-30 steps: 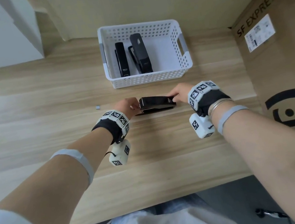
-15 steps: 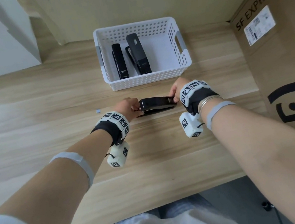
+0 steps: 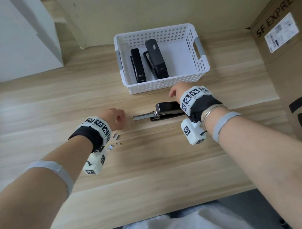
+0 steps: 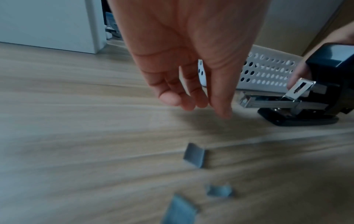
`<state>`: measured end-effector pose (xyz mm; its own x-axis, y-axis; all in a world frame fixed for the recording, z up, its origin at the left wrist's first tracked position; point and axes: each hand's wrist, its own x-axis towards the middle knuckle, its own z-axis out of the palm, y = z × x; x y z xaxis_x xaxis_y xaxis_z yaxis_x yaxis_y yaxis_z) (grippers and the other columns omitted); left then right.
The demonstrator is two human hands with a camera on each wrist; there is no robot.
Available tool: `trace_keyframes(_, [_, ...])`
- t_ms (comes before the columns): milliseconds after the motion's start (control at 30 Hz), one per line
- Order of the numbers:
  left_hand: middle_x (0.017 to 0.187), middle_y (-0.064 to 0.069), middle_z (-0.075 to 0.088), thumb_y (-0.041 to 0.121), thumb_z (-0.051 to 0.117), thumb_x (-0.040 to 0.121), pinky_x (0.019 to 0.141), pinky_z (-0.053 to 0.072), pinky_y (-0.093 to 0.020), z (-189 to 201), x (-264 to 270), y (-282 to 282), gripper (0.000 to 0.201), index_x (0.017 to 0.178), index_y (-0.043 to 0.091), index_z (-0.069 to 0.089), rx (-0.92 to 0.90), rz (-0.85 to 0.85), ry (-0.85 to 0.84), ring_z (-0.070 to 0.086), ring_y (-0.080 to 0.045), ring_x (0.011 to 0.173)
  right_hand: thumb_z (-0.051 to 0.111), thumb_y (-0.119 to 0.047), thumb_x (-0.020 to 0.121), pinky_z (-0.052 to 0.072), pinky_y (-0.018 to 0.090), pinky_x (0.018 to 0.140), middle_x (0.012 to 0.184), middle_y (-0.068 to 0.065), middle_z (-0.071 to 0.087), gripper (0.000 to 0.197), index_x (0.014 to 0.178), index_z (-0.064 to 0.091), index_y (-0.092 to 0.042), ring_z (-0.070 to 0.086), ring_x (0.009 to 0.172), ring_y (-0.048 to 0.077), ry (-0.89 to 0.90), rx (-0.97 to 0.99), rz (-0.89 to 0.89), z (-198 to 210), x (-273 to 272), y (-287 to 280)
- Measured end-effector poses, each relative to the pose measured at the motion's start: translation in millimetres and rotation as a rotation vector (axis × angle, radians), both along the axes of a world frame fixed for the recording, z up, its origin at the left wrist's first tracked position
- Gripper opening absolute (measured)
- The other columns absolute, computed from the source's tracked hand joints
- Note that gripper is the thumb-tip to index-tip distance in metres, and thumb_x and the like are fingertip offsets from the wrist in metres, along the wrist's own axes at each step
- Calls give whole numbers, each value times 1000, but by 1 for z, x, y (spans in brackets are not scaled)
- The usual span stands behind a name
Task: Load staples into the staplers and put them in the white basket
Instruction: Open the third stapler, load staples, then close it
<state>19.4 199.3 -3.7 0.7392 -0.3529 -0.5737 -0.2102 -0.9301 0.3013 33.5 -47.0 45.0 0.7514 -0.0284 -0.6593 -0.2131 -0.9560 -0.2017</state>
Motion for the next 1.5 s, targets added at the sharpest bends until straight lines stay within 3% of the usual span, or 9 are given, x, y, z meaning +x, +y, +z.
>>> trace_keyframes(133, [115,-12,60,12,54,84,90,46,-34,-8,-10,12,28,111,10,59,81,-16,44,57,-31,104,50,3,90,47,34,103,133,5,59,39,119,65,-17,57,120,25,-111,7,19,-3,3,16])
trace_keyframes(400, [107,-9,67,8,55,82,74,42,-28,-15,-13,9,22,102,8,62,43,24,57,56,-25,89,42,4,93,43,32,107,135,4,58,42,123,64,-14,54,125,24,-128,46,22,-11,-1,30])
trace_keyframes(600, [80,-7,55,5,52,81,76,45,-28,-19,-12,2,19,90,6,70,-125,61,-87,62,-33,91,38,2,94,50,28,93,123,2,66,41,110,71,-16,62,109,21,-256,146,14,-15,-9,44])
trace_keyframes(800, [87,-2,47,8,63,78,72,43,-29,-21,-11,6,20,97,6,65,-172,158,-142,52,-27,79,37,1,93,53,28,83,118,3,68,42,108,71,-20,65,97,22,-238,140,29,-20,-8,47])
trace_keyframes(967, [90,-7,48,9,60,80,75,42,-29,-20,-10,8,19,99,6,61,-31,149,-79,56,-32,94,37,-2,94,49,25,74,116,4,68,41,108,71,-20,62,85,21,-243,131,52,-20,-8,46])
trace_keyframes(1100, [94,-12,60,8,55,81,72,38,-27,-18,-10,1,17,97,6,62,-38,100,-65,58,-32,96,38,-8,95,45,23,61,104,2,72,37,103,71,-22,49,56,8,-269,136,37,-23,-12,45])
trace_keyframes(1200, [90,-6,53,7,55,82,74,42,-28,-14,-9,-7,21,100,10,65,-156,220,-101,58,-29,87,41,-12,95,50,25,71,104,-3,72,33,103,72,-22,57,68,13,-269,147,91,-22,-16,48])
trace_keyframes(1333, [77,0,57,7,64,81,71,46,-23,-5,-6,-18,9,83,15,60,-491,372,-106,58,-22,76,55,-29,92,50,34,97,115,-7,69,24,112,69,-26,62,107,16,-209,152,182,-22,-19,59])
trace_keyframes(1500, [71,7,62,4,70,77,62,44,2,4,-6,-28,26,69,24,56,-641,425,-6,59,5,63,66,-35,84,50,36,95,111,-4,70,30,114,68,-27,62,105,19,-184,177,184,-19,-18,68])
